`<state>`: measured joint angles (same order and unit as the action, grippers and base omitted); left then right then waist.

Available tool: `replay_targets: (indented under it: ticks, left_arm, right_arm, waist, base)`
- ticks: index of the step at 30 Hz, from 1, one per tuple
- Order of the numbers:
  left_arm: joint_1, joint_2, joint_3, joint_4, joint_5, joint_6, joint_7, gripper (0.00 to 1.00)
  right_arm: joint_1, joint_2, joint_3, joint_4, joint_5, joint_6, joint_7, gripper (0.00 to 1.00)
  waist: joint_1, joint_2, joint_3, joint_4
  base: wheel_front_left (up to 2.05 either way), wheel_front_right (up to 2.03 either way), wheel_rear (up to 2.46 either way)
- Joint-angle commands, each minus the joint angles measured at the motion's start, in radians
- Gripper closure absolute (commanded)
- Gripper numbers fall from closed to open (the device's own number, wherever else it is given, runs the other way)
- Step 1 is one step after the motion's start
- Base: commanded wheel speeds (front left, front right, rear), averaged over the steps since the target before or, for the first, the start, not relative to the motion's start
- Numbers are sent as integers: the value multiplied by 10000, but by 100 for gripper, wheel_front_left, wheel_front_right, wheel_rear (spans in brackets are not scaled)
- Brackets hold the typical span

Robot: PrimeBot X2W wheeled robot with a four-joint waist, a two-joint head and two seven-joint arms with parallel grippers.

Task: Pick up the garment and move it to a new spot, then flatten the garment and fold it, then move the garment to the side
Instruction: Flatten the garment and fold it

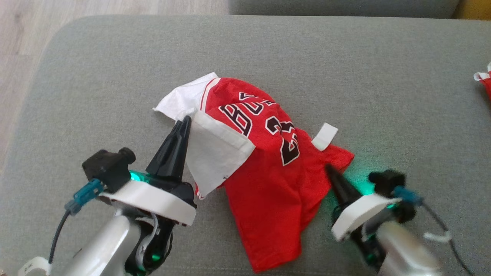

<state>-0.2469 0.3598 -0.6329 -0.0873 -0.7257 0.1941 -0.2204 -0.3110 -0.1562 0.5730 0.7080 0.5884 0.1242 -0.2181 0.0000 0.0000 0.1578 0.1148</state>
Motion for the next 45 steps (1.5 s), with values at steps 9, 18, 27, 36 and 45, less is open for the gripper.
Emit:
replay_targets:
  ticks: [9, 18, 27, 36, 45]
  left_arm:
    - [-85, 338, 613, -668, -109, -16, -163, 100]
    - [-692, 157, 247, -1003, 0, -301, 83, 100]
    - [-1087, -150, 153, -432, 186, -425, -71, 100]
    - [-697, 194, 516, -175, 96, -377, -192, 100]
    - [-465, 437, 653, -247, 34, -309, -203, 100]
  right_arm:
    - [-1343, -1382, -2930, -970, -1672, 65, -432, 100]
    - [-4101, -1894, -4262, -87, -2888, 65, 72, 88]
    - [-3433, -899, -3661, -147, -2713, 65, -173, 0]
    - [957, -1427, -982, -4016, 667, 65, 1337, 0]
    - [3452, -2458, -234, -6396, 3133, 65, 2770, 0]
  waist:
    - [0, 0, 11, -250]
    - [0, 0, 591, -189]
    - [0, 0, 530, -483]
    - [0, 0, 21, -1080]
    - [0, 0, -136, -1221]
  base:
    - [0, 0, 0]
    - [0, 0, 0]
    - [0, 0, 0]
    - [0, 0, 0]
    - [0, 0, 0]
